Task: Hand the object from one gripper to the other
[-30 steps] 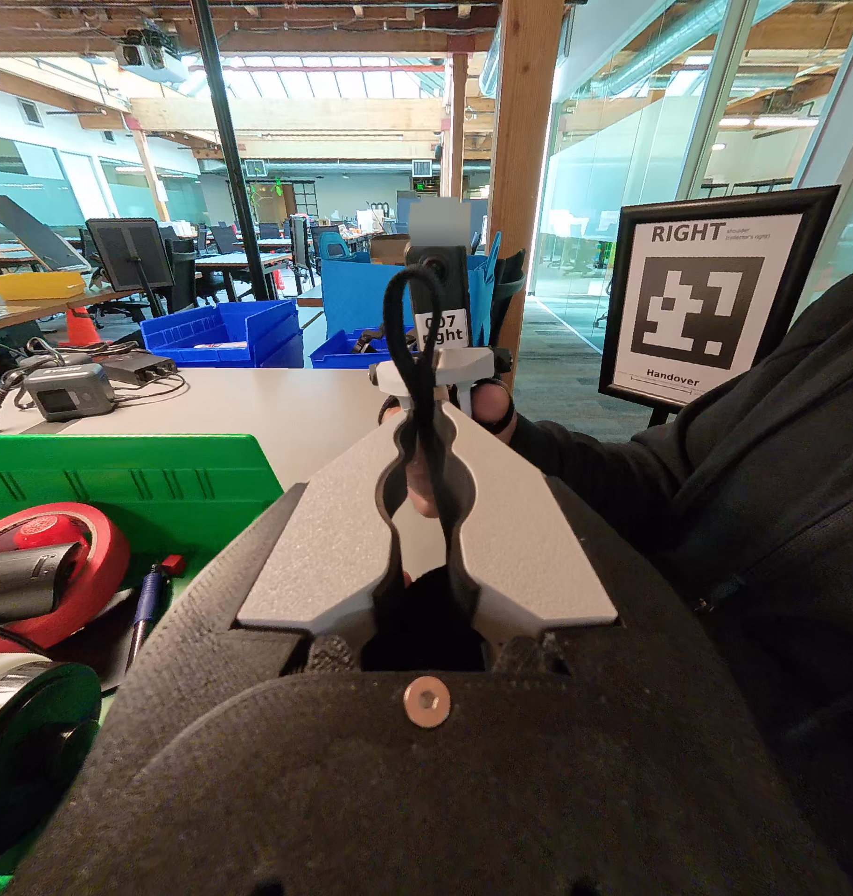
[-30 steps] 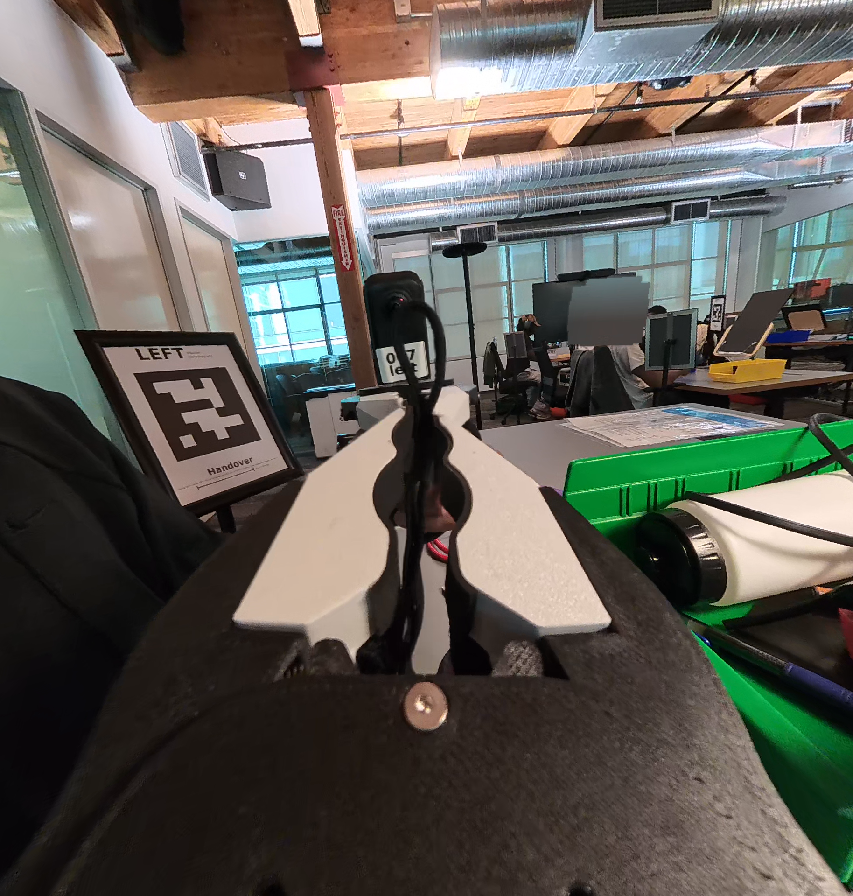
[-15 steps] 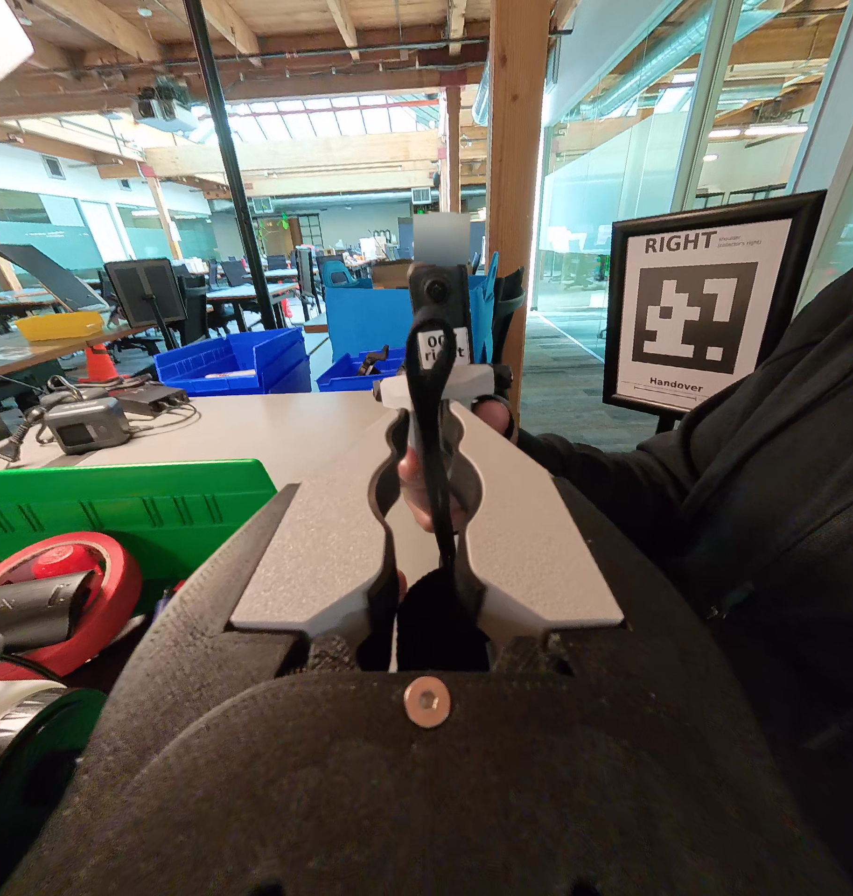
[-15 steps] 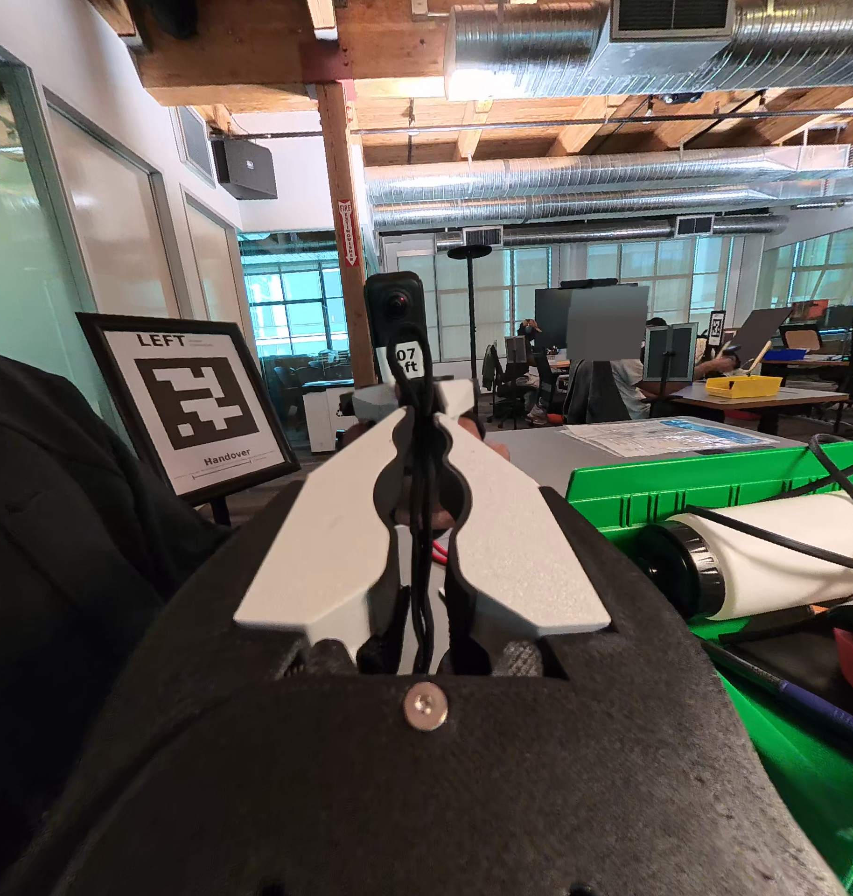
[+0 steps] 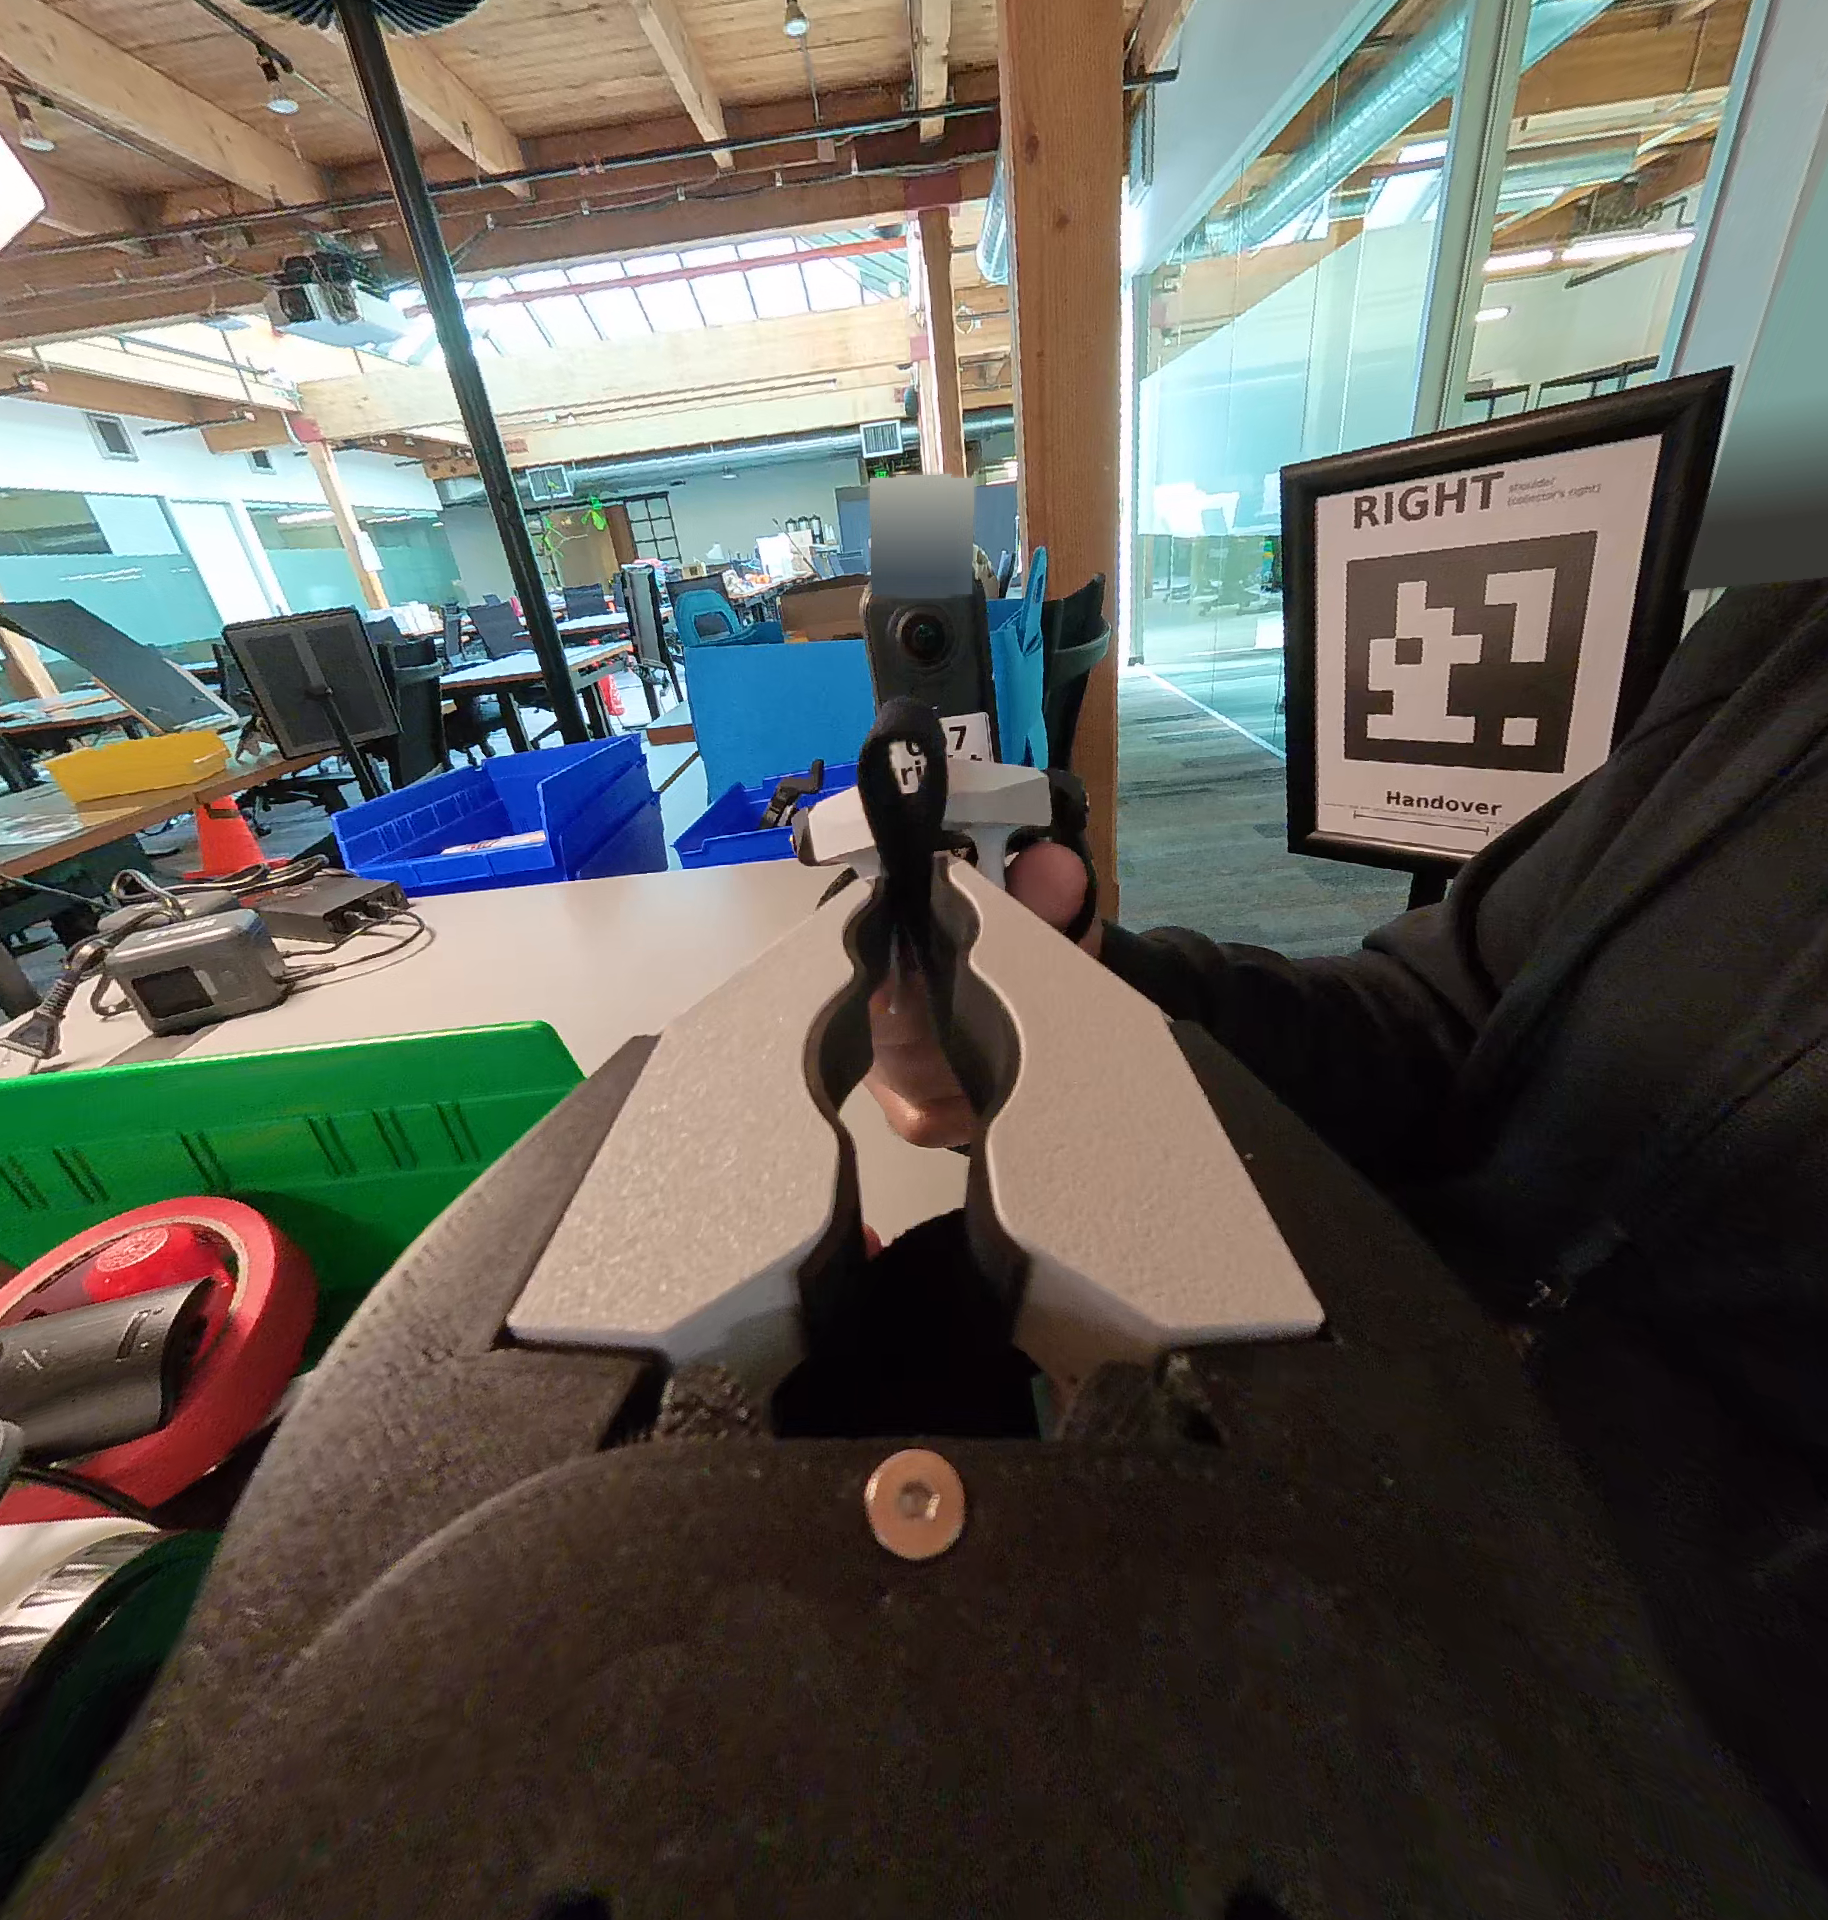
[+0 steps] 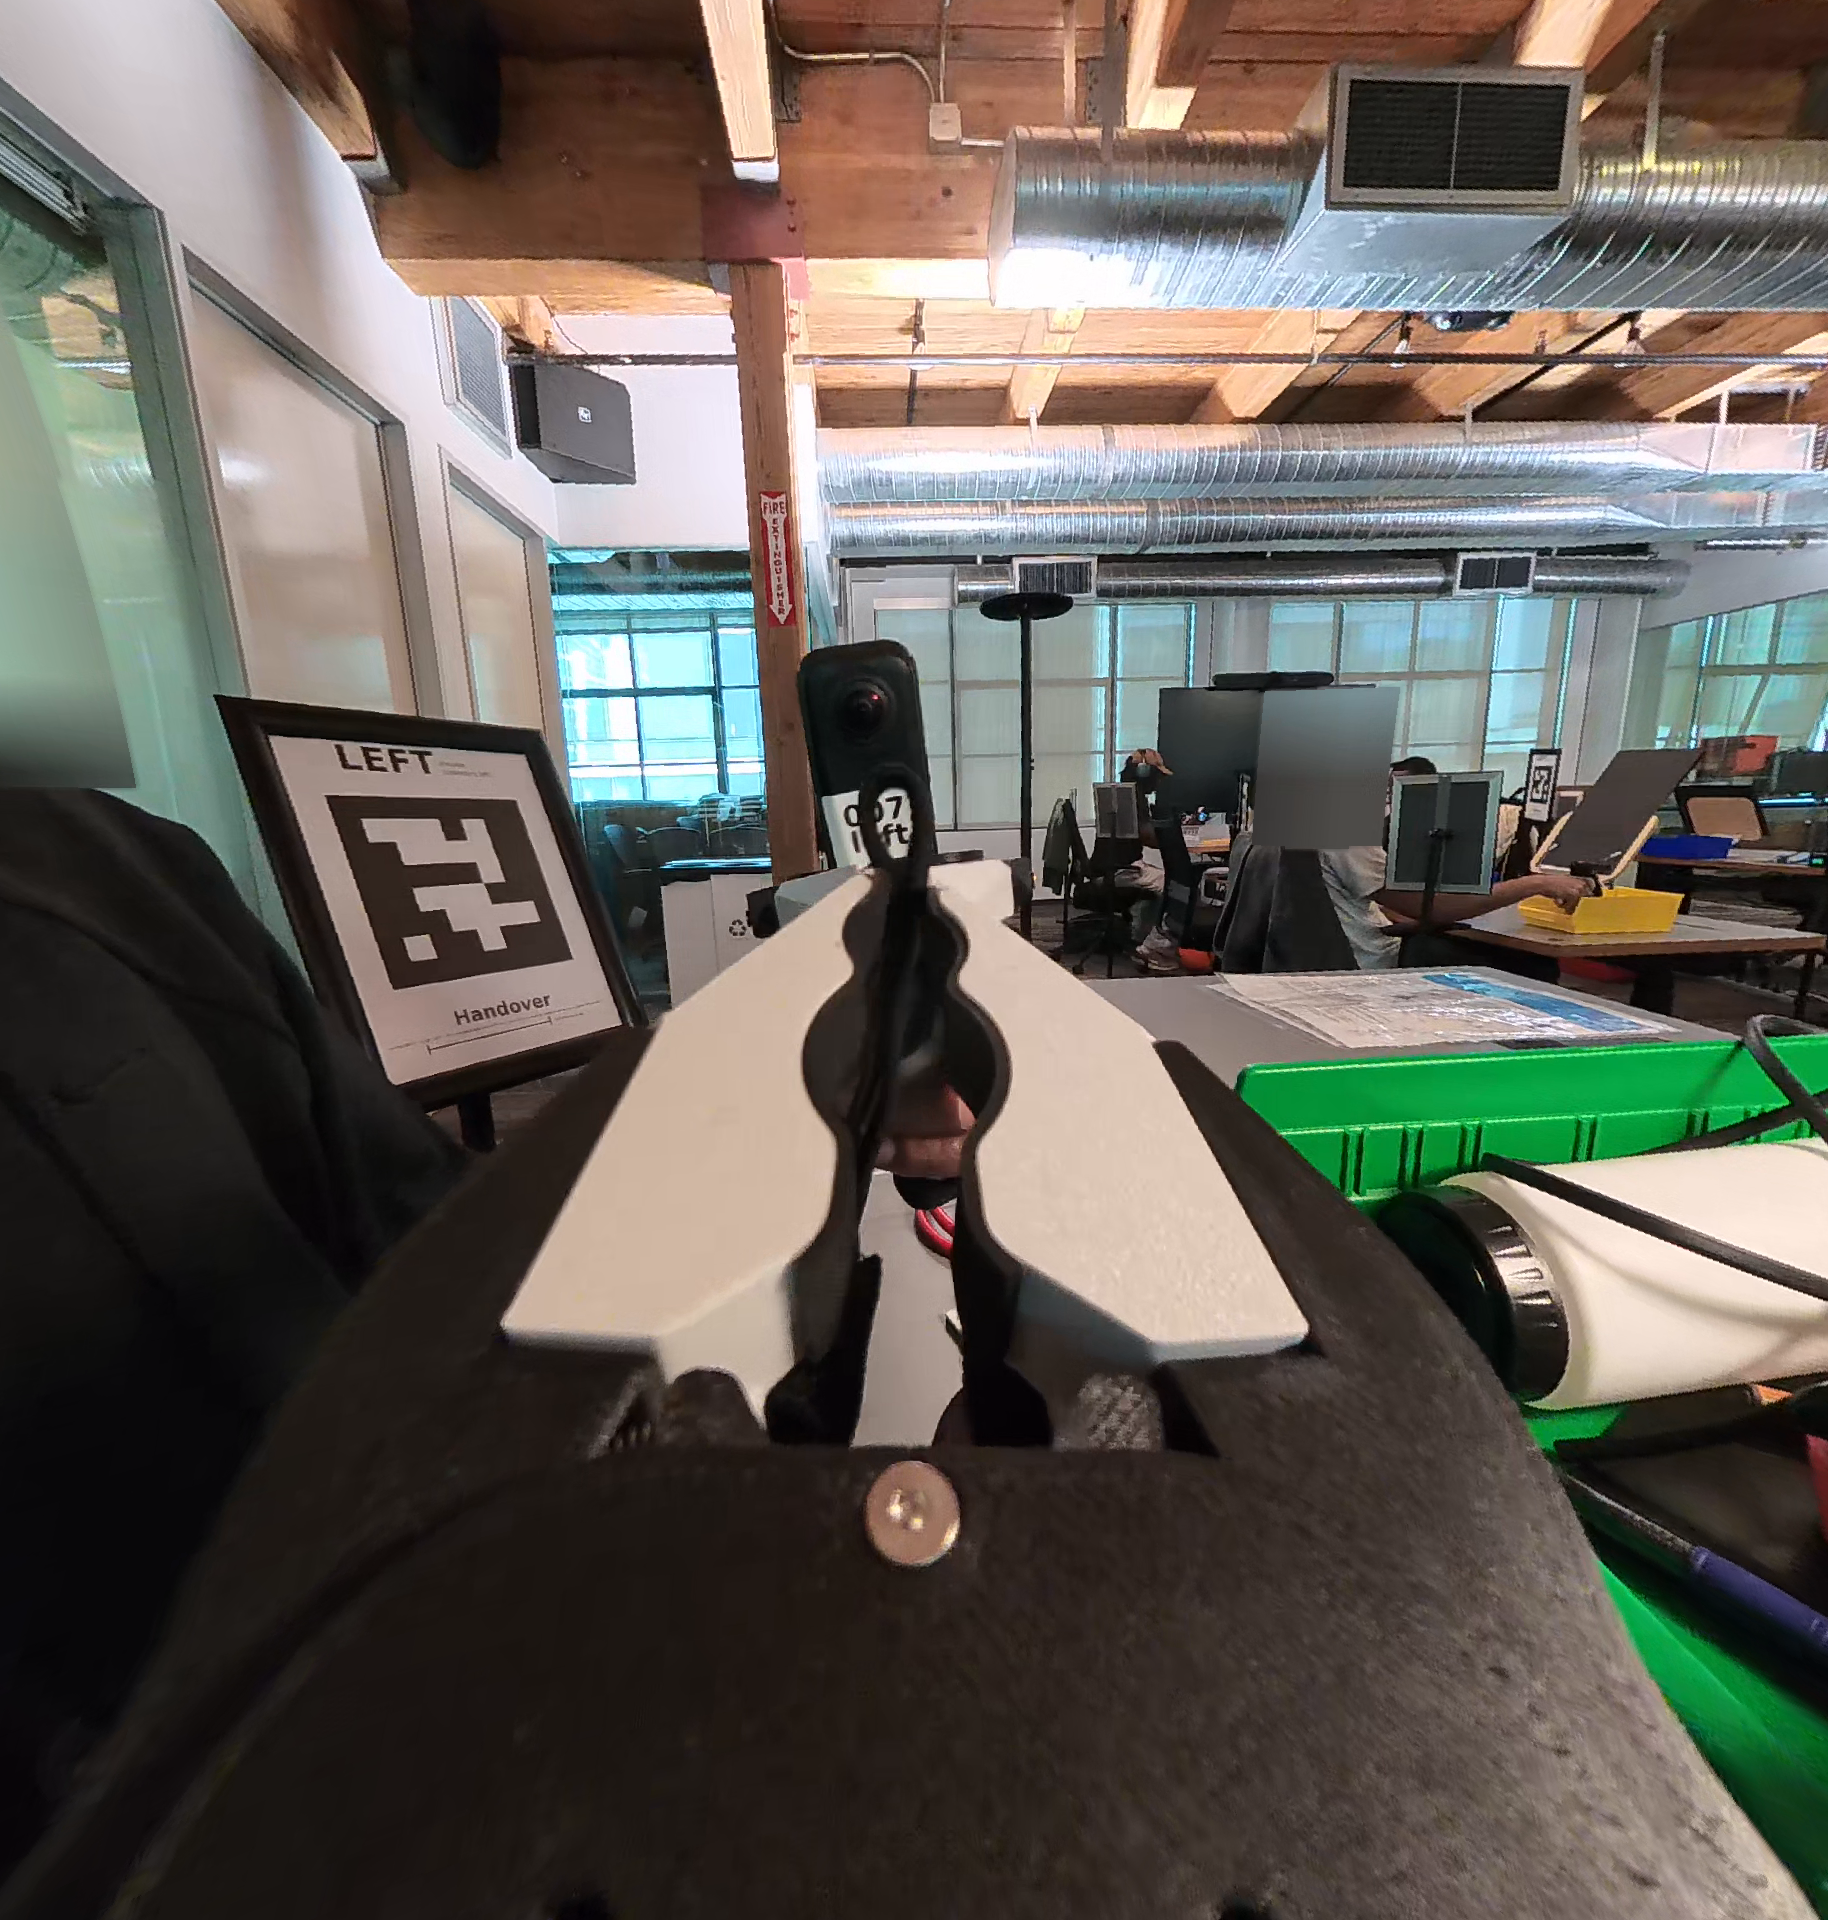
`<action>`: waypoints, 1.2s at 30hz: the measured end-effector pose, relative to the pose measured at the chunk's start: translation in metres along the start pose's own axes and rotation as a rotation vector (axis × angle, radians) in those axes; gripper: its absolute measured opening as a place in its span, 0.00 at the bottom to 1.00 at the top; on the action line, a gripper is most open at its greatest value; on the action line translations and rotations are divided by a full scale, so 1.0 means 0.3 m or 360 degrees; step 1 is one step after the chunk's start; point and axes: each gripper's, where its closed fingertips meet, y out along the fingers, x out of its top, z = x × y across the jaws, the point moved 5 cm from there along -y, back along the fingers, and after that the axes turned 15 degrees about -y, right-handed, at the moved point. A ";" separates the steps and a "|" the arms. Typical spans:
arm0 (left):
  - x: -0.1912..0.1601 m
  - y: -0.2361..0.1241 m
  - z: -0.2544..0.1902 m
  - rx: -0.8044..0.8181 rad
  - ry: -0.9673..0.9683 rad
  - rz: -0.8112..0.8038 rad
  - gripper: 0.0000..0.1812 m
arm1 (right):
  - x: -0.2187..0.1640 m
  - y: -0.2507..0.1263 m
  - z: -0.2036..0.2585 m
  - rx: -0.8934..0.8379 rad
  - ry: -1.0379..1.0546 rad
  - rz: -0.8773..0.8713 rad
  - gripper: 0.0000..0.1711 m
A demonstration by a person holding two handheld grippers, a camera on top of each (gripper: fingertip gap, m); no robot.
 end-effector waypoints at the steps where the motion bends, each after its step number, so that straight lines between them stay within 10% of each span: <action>1: 0.001 0.000 0.000 0.0003 0.0009 -0.0004 0.04 | 0.001 0.000 0.000 -0.0001 -0.0004 -0.0003 0.04; 8: 0.009 0.007 -0.005 0.0013 0.0053 -0.0028 0.04 | 0.018 0.002 0.015 0.0022 -0.0036 -0.0054 0.16; 23: 0.035 -0.004 -0.027 -0.0026 0.0116 -0.0140 0.07 | -0.001 0.015 0.028 0.0030 -0.0141 0.0027 0.05; 30: 0.040 -0.003 -0.036 -0.0029 0.0185 -0.0150 0.04 | 0.025 0.009 0.033 0.0040 -0.0125 -0.0069 0.19; 36: 0.025 0.010 -0.042 -0.0036 0.0200 -0.0100 0.06 | 0.039 0.003 0.039 0.0013 -0.0213 -0.0107 0.08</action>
